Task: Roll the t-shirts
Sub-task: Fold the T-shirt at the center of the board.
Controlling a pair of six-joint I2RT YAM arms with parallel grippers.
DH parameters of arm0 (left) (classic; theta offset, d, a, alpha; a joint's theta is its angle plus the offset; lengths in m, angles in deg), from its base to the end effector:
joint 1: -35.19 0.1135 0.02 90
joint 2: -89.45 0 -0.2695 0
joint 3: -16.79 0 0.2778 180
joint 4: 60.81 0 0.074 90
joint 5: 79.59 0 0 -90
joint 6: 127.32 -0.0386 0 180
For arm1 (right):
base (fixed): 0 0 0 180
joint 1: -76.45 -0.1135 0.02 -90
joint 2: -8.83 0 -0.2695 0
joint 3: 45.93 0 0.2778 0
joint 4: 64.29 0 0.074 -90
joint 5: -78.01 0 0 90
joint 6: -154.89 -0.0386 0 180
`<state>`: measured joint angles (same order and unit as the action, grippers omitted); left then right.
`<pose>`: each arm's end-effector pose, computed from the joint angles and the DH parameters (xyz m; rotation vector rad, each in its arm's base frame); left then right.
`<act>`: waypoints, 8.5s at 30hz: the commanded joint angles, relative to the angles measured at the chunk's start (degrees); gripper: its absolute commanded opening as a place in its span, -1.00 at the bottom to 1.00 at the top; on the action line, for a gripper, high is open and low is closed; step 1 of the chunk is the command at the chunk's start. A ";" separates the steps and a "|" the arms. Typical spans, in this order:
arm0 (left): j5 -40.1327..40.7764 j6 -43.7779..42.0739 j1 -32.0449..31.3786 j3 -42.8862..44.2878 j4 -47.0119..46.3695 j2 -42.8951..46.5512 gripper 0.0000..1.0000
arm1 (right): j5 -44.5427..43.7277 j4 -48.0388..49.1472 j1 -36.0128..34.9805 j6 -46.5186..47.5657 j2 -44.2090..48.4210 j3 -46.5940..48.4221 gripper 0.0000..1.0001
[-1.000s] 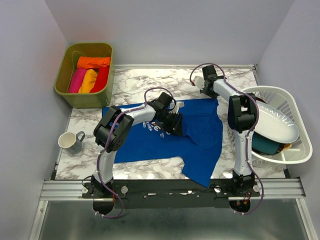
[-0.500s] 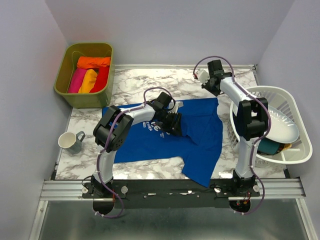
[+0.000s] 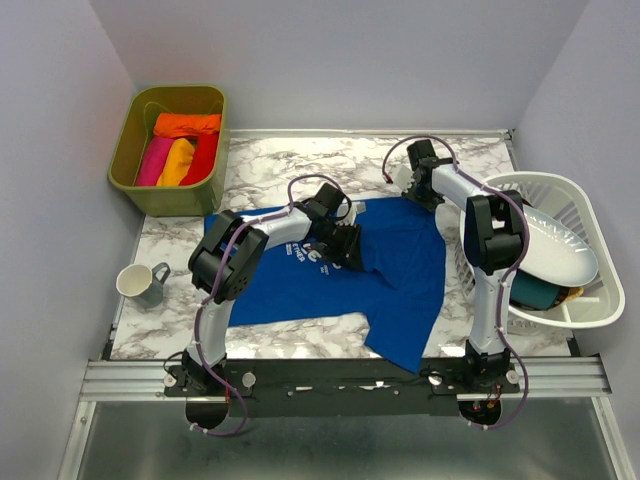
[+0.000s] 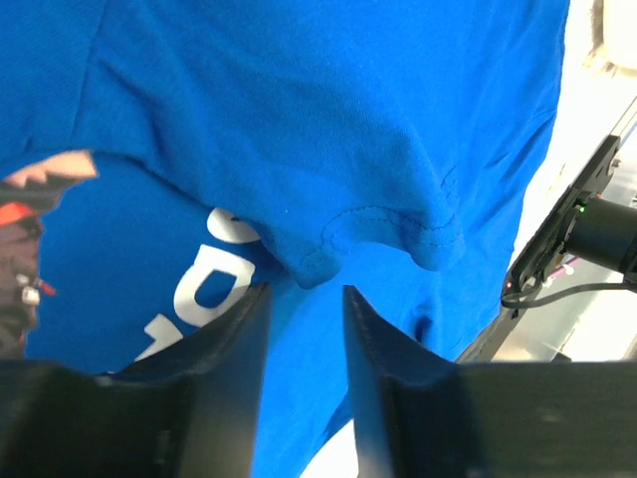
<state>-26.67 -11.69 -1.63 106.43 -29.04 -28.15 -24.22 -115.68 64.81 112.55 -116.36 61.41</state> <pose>0.3407 -0.2842 0.1316 0.5225 2.7449 -1.1883 0.4711 0.0887 0.1441 -1.3512 2.4860 -0.4484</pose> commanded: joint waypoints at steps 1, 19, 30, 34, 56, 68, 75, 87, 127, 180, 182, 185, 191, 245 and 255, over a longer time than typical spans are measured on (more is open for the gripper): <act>-2.81 1.79 0.26 2.63 -2.24 -2.89 -0.28 | -0.78 0.34 0.21 0.86 -5.33 2.33 -0.49; -5.20 -2.68 0.61 3.79 2.50 1.05 -1.00 | -2.54 -2.13 0.21 -1.08 -7.88 5.59 -0.57; 0.94 -6.37 2.01 -1.05 7.51 7.04 -1.00 | -2.71 -2.74 0.21 -0.11 -8.23 5.94 -0.59; 5.34 -7.69 2.63 -0.70 9.45 6.69 -1.00 | -3.06 -2.83 0.21 0.50 -8.50 6.29 -0.59; 33.20 -34.58 12.73 10.11 17.28 6.51 -0.38 | 4.85 -10.30 0.21 -1.78 -2.95 17.62 -0.51; 50.69 -47.06 20.47 3.09 12.01 8.18 -0.41 | 0.28 -7.15 0.21 2.25 -10.86 20.44 -0.52; 56.32 -53.13 22.32 -3.59 7.52 7.30 -0.42 | -3.24 -5.30 0.21 5.69 -14.03 22.02 -0.53; 64.06 -62.44 22.75 -12.99 -4.43 8.09 -0.44 | -7.11 -2.21 0.13 7.10 -17.55 23.61 -0.53; 63.54 -72.74 33.65 -27.61 -13.41 15.82 -0.40 | -2.19 -2.39 -3.65 11.76 -13.24 19.21 -0.48; 28.99 -58.41 32.16 -29.70 18.95 55.02 0.20 | 44.23 -21.56 -36.25 48.60 70.26 -63.06 -0.09; 28.82 -58.06 32.33 -29.79 18.86 55.02 0.20 | 43.35 -20.85 -37.66 47.18 68.07 -62.70 -0.16; 28.38 -57.80 32.69 -29.70 18.94 55.20 0.21 | 41.68 -20.15 -38.11 45.86 65.86 -62.61 -0.18; 28.56 -57.88 32.95 -29.44 18.42 54.50 0.21 | 38.25 -16.29 -38.11 45.24 65.51 -64.90 -0.18; 23.47 -61.92 36.11 -23.83 26.83 52.72 0.22 | 31.92 -14.26 -40.22 31.63 65.42 -64.02 -0.99; 21.86 -84.94 36.29 -27.86 55.49 64.25 0.22 | 32.79 -6.43 -39.69 20.90 69.63 -65.78 -0.99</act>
<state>-4.55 -82.24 34.44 81.30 10.25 30.80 7.97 -126.17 25.03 138.38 -50.42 -2.76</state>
